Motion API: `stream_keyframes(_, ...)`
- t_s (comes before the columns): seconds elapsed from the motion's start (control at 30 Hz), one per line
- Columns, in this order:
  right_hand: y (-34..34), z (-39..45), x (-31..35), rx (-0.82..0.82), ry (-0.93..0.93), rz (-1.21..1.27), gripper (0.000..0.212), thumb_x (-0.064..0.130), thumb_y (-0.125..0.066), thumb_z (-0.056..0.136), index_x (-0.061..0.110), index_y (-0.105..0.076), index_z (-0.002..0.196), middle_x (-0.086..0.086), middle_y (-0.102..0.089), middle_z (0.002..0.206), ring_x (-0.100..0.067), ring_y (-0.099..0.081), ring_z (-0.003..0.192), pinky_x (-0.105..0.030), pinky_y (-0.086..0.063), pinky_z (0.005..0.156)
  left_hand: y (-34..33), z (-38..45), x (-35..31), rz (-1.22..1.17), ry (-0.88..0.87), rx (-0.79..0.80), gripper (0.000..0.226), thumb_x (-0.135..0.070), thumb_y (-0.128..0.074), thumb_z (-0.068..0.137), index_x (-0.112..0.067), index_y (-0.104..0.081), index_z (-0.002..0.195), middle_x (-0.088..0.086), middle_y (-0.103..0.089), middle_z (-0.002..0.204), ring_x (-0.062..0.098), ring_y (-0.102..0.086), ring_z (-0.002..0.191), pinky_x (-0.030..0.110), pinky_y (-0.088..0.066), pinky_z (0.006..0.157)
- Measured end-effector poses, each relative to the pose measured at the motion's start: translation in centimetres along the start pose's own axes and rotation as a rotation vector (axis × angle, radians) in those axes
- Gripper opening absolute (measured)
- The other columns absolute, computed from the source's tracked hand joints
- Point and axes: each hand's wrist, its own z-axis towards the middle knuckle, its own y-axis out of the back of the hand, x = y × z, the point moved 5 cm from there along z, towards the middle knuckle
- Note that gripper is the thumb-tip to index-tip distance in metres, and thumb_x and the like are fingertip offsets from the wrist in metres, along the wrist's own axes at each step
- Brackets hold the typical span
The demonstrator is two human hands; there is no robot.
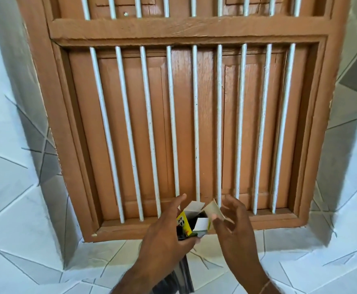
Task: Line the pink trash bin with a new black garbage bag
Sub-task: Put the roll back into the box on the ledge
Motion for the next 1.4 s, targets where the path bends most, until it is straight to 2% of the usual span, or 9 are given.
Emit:
stream_keyframes(0.03, -0.3, 0.2, -0.3, 0.063, -0.067, 0.066, 0.039, 0.019, -0.069, 0.086, 0.037, -0.051, 0.116, 0.011, -0.06, 0.119, -0.006, -0.059, 0.105, -0.015, -0.049, 0.082, 0.0, 0.0, -0.1, 0.007, -0.005, 0.003, 0.09, -0.052, -0.079, 0.066, -0.058, -0.021, 0.134, -0.025, -0.048, 0.14, 0.003, -0.05, 0.123, 0.022, -0.042, 0.099)
stream_keyframes(0.17, -1.0, 0.1, -1.1, 0.093, -0.109, 0.072, 0.042, 0.015, -0.079, 0.077, 0.029, -0.058, 0.109, 0.005, -0.07, 0.105, -0.016, -0.068, 0.09, -0.042, -0.061, 0.079, -0.4, -0.3, -0.8, 0.057, -0.064, 0.032, 0.064, -0.05, -0.075, 0.073, -0.053, -0.035, 0.122, -0.025, -0.049, 0.127, 0.001, -0.051, 0.107, 0.014, -0.046, 0.088)
stream_keyframes(0.27, -1.1, 0.0, -0.7, 0.06, 0.02, -0.022, 0.037, 0.011, -0.079, 0.076, 0.035, -0.058, 0.094, 0.014, -0.069, 0.088, -0.01, -0.067, 0.083, -0.025, -0.06, 0.072, -0.7, -0.4, -0.7, 0.086, -0.064, 0.052, 0.057, -0.05, -0.074, 0.074, -0.052, -0.036, 0.117, -0.023, -0.046, 0.124, 0.003, -0.052, 0.106, 0.017, -0.05, 0.089)
stream_keyframes(0.37, -1.9, -1.0, -0.2, 0.145, 0.137, -0.115, 0.035, 0.013, -0.073, 0.081, 0.041, -0.059, 0.096, 0.017, -0.066, 0.092, -0.007, -0.064, 0.09, -0.013, -0.054, 0.064, -0.4, -0.3, -0.6, 0.087, -0.055, 0.032, 0.058, -0.049, -0.074, 0.074, -0.053, -0.034, 0.116, -0.023, -0.048, 0.122, 0.002, -0.052, 0.105, 0.018, -0.052, 0.087)
stream_keyframes(0.53, -2.7, -1.6, -0.3, 0.098, 0.148, -0.131, 0.016, 0.047, -0.058, 0.083, 0.038, -0.058, 0.096, 0.016, -0.063, 0.1, -0.006, -0.064, 0.094, -0.014, -0.055, 0.063, -0.3, -0.4, -0.4, 0.061, 0.008, 0.0, 0.065, -0.051, -0.076, 0.071, -0.055, -0.028, 0.114, -0.026, -0.054, 0.116, 0.004, -0.059, 0.097, 0.015, -0.054, 0.083)
stream_keyframes(0.73, -3.2, -1.6, -0.6, 0.044, 0.126, -0.156, 0.01, 0.025, -0.062, 0.09, 0.029, -0.054, 0.085, 0.007, -0.065, 0.092, -0.008, -0.065, 0.088, -0.013, -0.052, 0.058, -0.3, -0.8, -0.7, 0.116, -0.008, -0.038, 0.076, -0.055, -0.074, 0.071, -0.052, -0.026, 0.129, -0.026, -0.05, 0.132, 0.0, -0.054, 0.103, 0.013, -0.046, 0.087)
stream_keyframes(1.0, -3.5, -3.0, -0.3, 0.016, 0.235, -0.224, 0.003, 0.034, -0.058, 0.091, 0.032, -0.055, 0.091, 0.016, -0.061, 0.097, -0.001, -0.058, 0.094, -0.018, -0.056, 0.068, -0.3, -1.0, -0.9, 0.145, -0.053, -0.081, 0.076, -0.054, -0.071, 0.075, -0.049, -0.024, 0.134, -0.023, -0.047, 0.14, 0.003, -0.055, 0.116, 0.017, -0.047, 0.092)
stream_keyframes(1.23, -3.6, -3.7, 0.0, 0.048, 0.376, -0.304, 0.016, 0.027, -0.063, 0.088, 0.038, -0.054, 0.093, 0.023, -0.054, 0.11, 0.002, -0.054, 0.103, -0.025, -0.056, 0.076, -0.4, -1.2, -1.3, 0.176, -0.074, -0.075, 0.078, -0.042, -0.07, 0.081, -0.046, -0.022, 0.141, -0.018, -0.047, 0.143, 0.007, -0.057, 0.116, 0.019, -0.047, 0.093)
stream_keyframes(1.4, -3.4, -3.3, -0.1, 0.101, 0.335, -0.3, 0.017, 0.021, -0.06, 0.09, 0.035, -0.051, 0.091, 0.019, -0.053, 0.1, -0.003, -0.055, 0.097, -0.022, -0.055, 0.073, -0.4, -1.3, -1.7, 0.209, -0.084, -0.054, 0.077, -0.047, -0.067, 0.082, -0.044, -0.02, 0.143, -0.017, -0.045, 0.144, 0.005, -0.058, 0.113, 0.016, -0.047, 0.09)
